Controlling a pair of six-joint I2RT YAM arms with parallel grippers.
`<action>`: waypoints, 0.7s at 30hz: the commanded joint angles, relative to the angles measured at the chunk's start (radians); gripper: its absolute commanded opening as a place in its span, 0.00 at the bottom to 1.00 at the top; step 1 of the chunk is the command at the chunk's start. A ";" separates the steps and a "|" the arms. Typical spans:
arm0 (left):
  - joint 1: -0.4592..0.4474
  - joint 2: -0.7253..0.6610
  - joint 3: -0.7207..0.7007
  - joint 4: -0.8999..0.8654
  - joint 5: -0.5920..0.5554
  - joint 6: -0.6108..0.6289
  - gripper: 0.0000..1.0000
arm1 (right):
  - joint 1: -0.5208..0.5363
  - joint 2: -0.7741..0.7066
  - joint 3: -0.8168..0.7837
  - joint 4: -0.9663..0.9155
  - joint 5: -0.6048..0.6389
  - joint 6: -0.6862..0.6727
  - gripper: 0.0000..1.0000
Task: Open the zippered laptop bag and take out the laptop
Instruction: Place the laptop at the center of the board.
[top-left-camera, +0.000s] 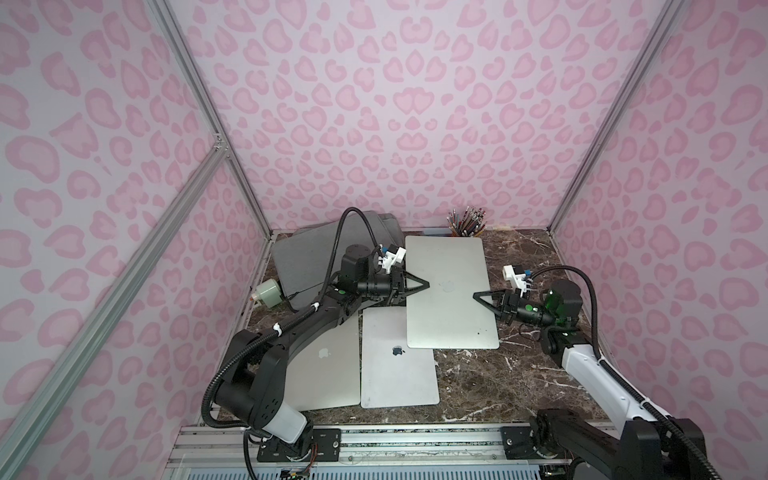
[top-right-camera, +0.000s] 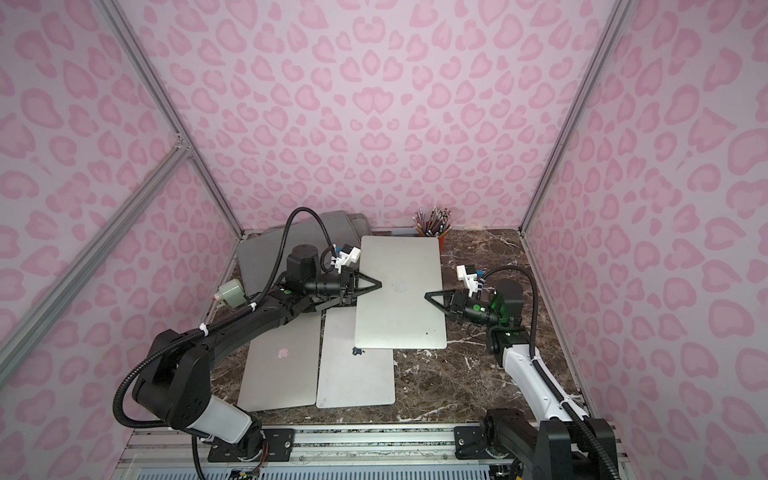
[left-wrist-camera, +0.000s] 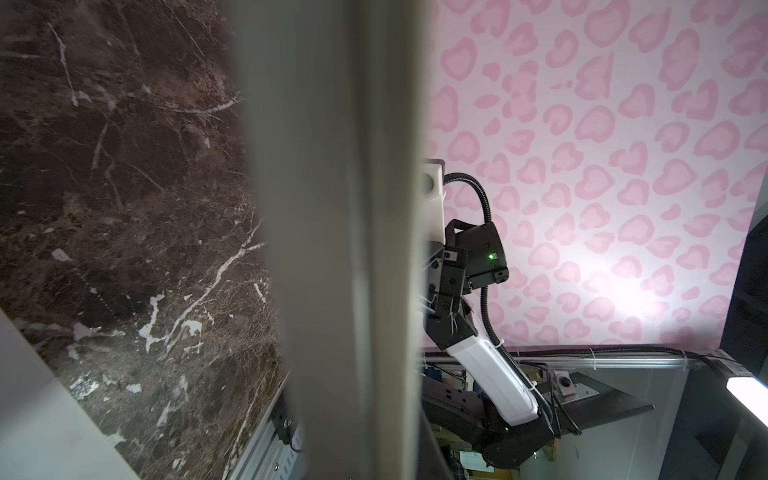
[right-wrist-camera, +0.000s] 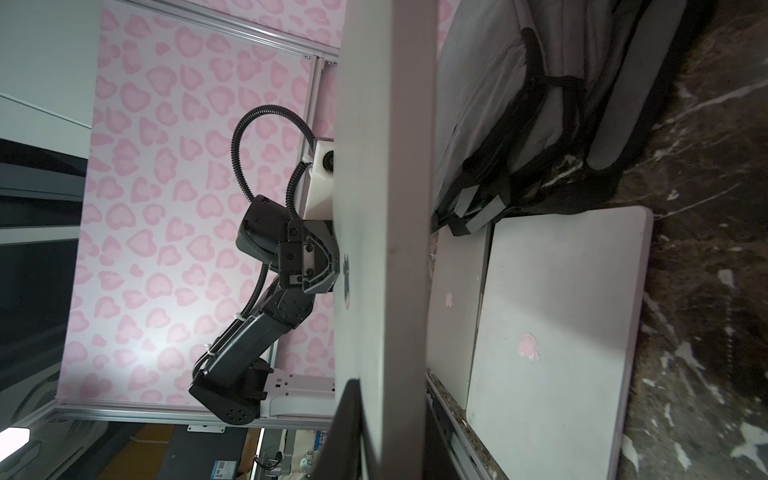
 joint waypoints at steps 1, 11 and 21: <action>-0.007 -0.021 -0.012 0.023 0.016 0.004 0.02 | -0.002 -0.003 0.037 -0.191 0.125 -0.292 0.33; -0.069 -0.034 -0.092 0.094 -0.080 0.001 0.02 | -0.055 0.005 0.188 -0.627 0.496 -0.707 0.73; -0.259 0.079 -0.146 0.319 -0.325 -0.071 0.02 | -0.061 -0.002 0.264 -0.651 0.688 -0.795 0.88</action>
